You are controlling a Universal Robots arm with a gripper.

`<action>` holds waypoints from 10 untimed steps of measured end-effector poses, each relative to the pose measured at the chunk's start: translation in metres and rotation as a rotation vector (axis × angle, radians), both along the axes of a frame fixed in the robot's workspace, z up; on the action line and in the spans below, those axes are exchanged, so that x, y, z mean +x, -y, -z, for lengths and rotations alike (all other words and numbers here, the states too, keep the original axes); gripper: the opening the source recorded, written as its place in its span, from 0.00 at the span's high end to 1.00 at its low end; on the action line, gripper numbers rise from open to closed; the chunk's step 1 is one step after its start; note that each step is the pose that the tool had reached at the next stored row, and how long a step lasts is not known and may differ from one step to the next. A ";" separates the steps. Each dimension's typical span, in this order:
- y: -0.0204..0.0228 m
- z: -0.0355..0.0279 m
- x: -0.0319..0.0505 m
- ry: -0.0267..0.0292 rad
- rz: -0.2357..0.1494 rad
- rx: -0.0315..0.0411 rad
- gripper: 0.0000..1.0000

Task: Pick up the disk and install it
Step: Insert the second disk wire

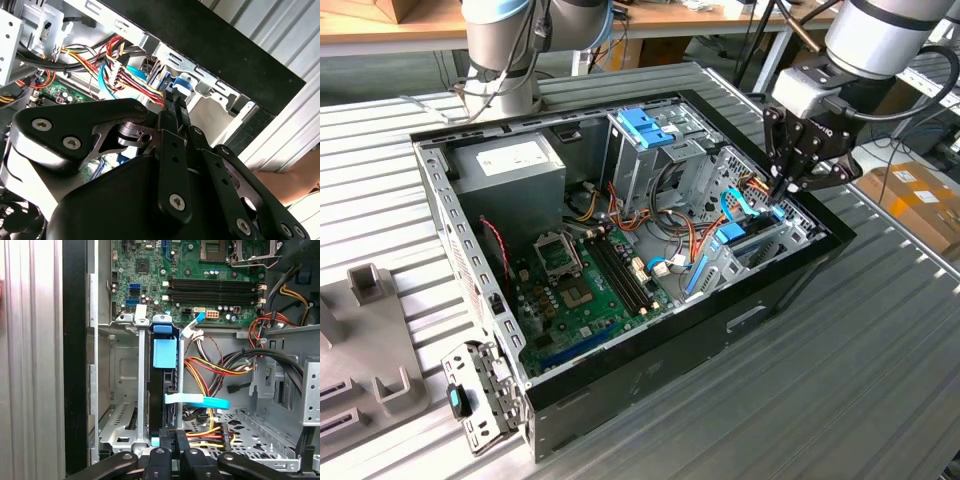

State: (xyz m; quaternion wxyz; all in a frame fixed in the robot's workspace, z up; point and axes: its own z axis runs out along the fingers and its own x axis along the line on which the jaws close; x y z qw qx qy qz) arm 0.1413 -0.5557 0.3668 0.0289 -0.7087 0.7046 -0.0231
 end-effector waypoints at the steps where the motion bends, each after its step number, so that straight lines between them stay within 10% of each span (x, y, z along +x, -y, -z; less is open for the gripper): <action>1: 0.0000 0.0001 -0.0005 0.0000 0.007 -0.0001 0.84; 5: 0.0000 0.0002 -0.0005 0.0000 0.009 0.0000 0.84; 6: 0.0000 0.0003 -0.0005 -0.0075 0.009 -0.0001 0.84; 8: 0.0000 0.0007 -0.0003 -0.0562 0.009 -0.0004 0.84; 10: 0.0000 0.0008 -0.0004 -0.0587 0.009 -0.0003 0.84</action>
